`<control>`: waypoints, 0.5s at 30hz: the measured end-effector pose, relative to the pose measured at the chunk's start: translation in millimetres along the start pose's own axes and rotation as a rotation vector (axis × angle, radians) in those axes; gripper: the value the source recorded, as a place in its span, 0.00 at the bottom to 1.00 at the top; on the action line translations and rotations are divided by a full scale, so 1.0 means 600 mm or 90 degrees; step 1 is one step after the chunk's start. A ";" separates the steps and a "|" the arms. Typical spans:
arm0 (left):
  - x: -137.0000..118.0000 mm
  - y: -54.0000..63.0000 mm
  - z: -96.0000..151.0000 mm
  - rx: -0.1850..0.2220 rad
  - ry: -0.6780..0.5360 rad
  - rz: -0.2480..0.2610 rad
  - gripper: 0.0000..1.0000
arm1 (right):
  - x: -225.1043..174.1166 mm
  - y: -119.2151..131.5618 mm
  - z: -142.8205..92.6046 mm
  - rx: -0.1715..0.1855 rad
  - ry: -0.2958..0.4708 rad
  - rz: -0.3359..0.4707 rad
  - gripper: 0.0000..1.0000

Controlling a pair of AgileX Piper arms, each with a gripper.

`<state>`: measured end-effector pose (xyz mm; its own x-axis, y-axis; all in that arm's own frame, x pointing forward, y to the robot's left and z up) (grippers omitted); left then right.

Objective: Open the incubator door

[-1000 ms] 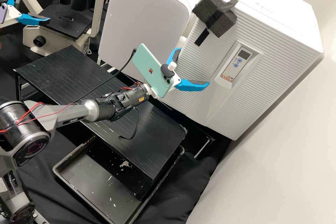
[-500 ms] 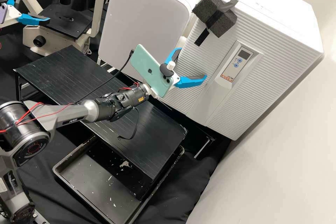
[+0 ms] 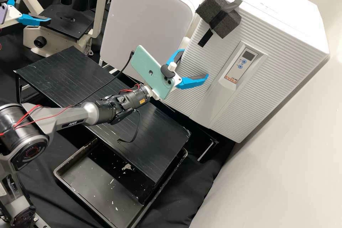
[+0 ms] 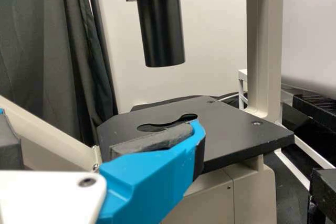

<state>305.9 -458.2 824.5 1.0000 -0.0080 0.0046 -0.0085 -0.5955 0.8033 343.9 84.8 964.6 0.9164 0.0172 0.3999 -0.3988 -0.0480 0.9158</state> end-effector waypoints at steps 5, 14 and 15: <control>0.000 0.000 0.000 0.000 0.000 0.000 1.00 | -0.001 0.002 -0.002 0.001 0.000 0.000 0.00; 0.000 0.000 0.000 0.000 0.000 0.000 1.00 | -0.004 0.008 0.003 -0.017 0.003 -0.008 0.00; 0.000 0.000 0.000 0.000 0.000 0.000 1.00 | -0.004 0.009 0.004 -0.019 0.004 -0.008 0.00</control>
<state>305.9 -458.2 824.5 1.0000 -0.0080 0.0046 -0.0085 -0.5955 0.8033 339.8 82.3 968.7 0.9209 0.0236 0.3891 -0.3887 -0.0172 0.9212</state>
